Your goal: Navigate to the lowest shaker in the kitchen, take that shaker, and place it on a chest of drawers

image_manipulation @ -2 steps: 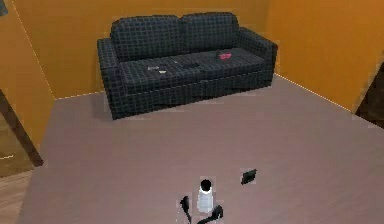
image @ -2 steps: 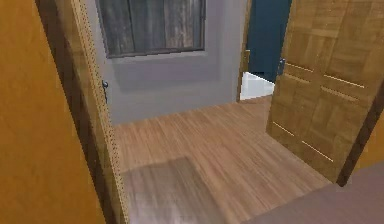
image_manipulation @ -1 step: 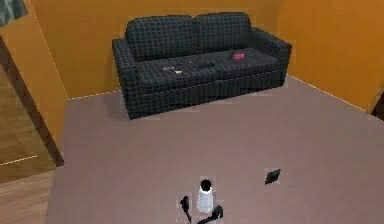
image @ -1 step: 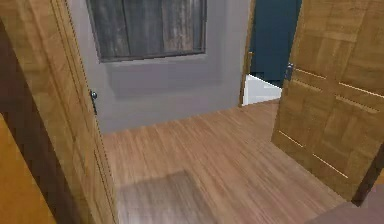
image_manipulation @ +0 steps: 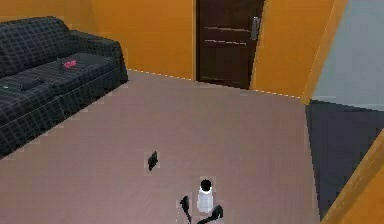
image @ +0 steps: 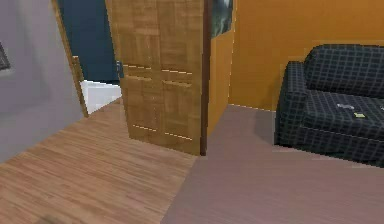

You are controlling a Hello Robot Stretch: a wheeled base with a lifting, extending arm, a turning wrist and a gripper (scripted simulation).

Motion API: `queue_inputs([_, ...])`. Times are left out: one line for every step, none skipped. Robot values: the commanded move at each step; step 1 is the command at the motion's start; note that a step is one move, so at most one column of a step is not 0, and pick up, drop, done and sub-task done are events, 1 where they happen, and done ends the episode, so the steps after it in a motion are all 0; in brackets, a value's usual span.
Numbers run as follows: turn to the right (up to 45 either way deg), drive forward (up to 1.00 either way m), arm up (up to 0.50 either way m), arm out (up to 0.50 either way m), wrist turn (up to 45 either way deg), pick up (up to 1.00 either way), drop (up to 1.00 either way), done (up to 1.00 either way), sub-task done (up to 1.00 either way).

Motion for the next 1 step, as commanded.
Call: queue_inputs([27.0, 0.00, 0.00, 0.00, 0.0, 0.00, 0.00, 0.00, 0.00])
